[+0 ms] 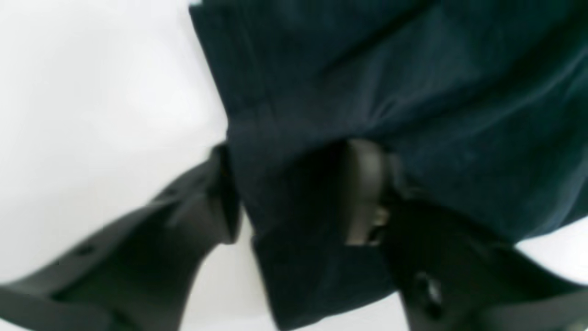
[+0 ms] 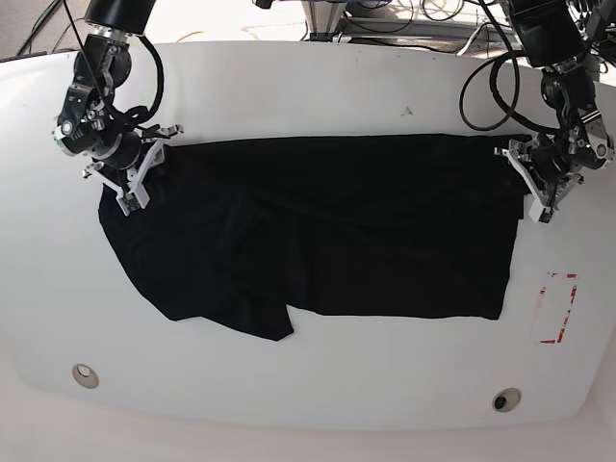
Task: Layout the t-shirt on the table in an organized manner, then fold the t-shirt properly
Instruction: 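Hold the shirt edge with both grippers and stretch it taut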
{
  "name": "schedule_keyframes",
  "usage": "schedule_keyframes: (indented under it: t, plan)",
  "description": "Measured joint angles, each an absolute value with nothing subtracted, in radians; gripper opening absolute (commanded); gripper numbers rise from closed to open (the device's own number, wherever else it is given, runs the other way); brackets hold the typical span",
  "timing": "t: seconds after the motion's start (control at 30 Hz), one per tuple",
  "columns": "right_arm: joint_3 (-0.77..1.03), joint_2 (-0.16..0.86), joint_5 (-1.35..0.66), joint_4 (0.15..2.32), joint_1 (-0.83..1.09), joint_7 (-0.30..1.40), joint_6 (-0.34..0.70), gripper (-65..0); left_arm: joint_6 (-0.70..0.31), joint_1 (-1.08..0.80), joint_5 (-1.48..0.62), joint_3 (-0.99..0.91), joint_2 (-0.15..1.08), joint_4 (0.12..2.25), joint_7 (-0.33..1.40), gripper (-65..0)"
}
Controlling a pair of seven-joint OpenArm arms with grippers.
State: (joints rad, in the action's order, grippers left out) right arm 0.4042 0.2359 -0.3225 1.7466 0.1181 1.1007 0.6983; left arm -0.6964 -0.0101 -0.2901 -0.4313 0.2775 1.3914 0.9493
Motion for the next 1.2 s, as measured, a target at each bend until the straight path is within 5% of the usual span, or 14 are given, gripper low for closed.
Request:
schedule_keyframes:
  t: [0.2,0.5,0.97,1.2]
  plan:
    - [0.407,0.238,-0.322,1.789,0.119,1.104,0.699,-43.6,-0.696,-0.003,-0.305,-0.422,0.28,1.365,0.926,-41.5]
    - [0.545,0.241,-0.325,1.864,0.062,1.163,0.7,-18.1,-0.698,-0.022,-0.307,-0.423,0.306,1.402,0.971,-41.5]
    - [0.673,0.288,-0.345,1.63,0.012,1.154,0.699,-22.8,-0.698,-0.05,-0.291,-0.443,0.318,1.554,1.061,-40.3]
    - [0.7,0.327,-0.322,1.498,0.003,1.148,0.697,-22.8,-0.697,-0.062,-0.28,-0.451,0.333,1.559,1.073,-26.0]
